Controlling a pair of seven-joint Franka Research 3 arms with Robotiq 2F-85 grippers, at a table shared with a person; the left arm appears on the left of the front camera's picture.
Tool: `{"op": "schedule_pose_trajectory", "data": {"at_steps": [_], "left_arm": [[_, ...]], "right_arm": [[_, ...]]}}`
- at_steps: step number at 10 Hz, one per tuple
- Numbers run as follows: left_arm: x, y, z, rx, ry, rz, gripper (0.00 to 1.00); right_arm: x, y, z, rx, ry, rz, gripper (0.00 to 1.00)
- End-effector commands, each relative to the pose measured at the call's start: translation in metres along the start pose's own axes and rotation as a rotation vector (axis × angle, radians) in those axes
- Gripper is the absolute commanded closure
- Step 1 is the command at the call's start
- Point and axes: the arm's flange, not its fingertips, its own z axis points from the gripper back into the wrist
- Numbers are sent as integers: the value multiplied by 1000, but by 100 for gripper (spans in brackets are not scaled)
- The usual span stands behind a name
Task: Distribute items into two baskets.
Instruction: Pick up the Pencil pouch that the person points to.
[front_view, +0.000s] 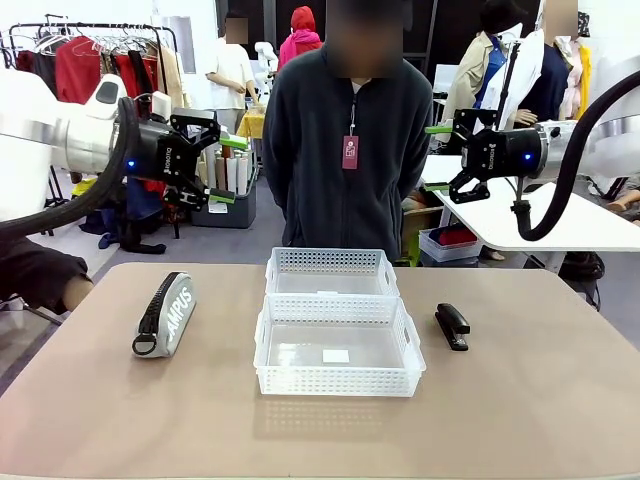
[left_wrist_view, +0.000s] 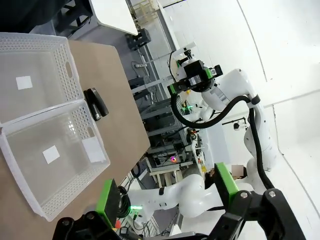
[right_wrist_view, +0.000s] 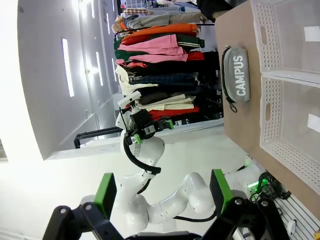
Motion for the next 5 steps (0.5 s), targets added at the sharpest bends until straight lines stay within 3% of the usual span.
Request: {"op": "schedule_pose_trajectory", "data": {"at_steps": [1,5], "left_arm": [[7,-4,3,-49,22,97,0],[22,-13,14,-160,-20,173,0]], "right_arm": [[2,2,8,-17,76,49,0],[4,17,31,24,115,168,0]]}}
